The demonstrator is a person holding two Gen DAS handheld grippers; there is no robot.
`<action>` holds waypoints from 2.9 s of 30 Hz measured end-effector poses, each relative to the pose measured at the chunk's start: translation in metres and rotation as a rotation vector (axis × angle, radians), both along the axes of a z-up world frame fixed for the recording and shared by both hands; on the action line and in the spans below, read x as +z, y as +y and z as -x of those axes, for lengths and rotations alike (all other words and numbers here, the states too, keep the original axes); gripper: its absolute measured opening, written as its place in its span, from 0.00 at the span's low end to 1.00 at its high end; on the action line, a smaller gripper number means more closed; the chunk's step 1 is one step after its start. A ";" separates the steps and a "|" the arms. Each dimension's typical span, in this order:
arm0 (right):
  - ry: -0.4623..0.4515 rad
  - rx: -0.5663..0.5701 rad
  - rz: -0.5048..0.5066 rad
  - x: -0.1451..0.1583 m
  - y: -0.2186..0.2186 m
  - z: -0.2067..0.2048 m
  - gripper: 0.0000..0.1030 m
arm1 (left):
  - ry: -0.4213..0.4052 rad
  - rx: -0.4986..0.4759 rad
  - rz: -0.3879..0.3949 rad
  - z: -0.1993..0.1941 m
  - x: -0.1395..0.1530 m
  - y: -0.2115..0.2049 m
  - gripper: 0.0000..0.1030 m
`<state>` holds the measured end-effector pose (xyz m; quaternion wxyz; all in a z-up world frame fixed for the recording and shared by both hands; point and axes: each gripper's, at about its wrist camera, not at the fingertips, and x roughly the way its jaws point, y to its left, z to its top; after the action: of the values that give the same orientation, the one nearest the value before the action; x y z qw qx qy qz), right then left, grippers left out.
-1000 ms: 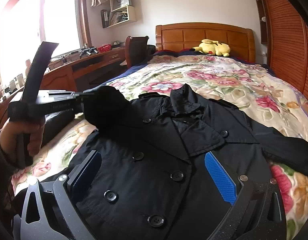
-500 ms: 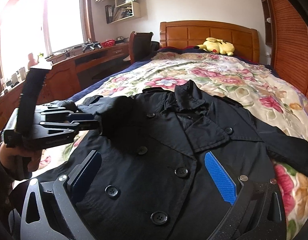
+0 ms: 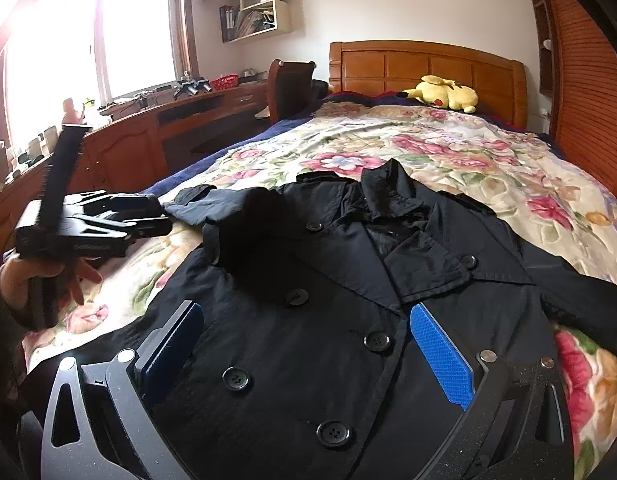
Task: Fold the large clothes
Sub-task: 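Lift the held sleeve with the left gripper and carry it across the coat front, then lower the sleeve onto the coat front and open the left gripper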
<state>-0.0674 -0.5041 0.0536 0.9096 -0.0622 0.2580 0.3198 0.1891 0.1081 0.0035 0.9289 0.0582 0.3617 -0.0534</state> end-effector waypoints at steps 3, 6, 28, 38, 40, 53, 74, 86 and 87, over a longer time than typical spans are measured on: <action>0.001 0.007 0.009 -0.001 0.002 0.001 1.00 | 0.039 0.048 -0.028 -0.016 -0.017 0.015 0.79; 0.010 0.014 0.013 -0.002 0.003 -0.002 1.00 | 0.069 0.094 -0.047 -0.030 -0.031 0.028 0.79; 0.044 0.041 0.058 -0.010 0.015 -0.006 1.00 | 0.110 0.099 -0.084 -0.077 -0.037 0.046 0.10; 0.007 0.021 -0.007 0.008 -0.007 0.002 1.00 | -0.048 -0.016 -0.060 -0.033 0.033 -0.023 0.06; -0.002 0.009 -0.026 0.013 -0.016 0.004 1.00 | -0.066 -0.048 -0.058 -0.027 0.042 -0.042 0.06; -0.023 -0.044 -0.054 0.018 -0.052 0.016 1.00 | -0.050 -0.099 -0.102 -0.018 0.060 -0.105 0.18; 0.004 -0.021 -0.017 0.015 -0.045 0.006 1.00 | 0.137 0.112 -0.172 -0.058 -0.037 -0.021 0.18; -0.003 -0.030 -0.031 0.021 -0.053 0.005 1.00 | -0.049 -0.001 -0.110 -0.024 0.036 -0.074 0.03; -0.005 -0.037 -0.039 0.023 -0.057 0.005 1.00 | -0.058 -0.022 -0.108 -0.021 0.041 -0.084 0.03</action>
<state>-0.0727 -0.5610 0.0763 0.9170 -0.0403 0.2506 0.3076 0.2103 0.0241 0.0445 0.9339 0.1137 0.3363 -0.0423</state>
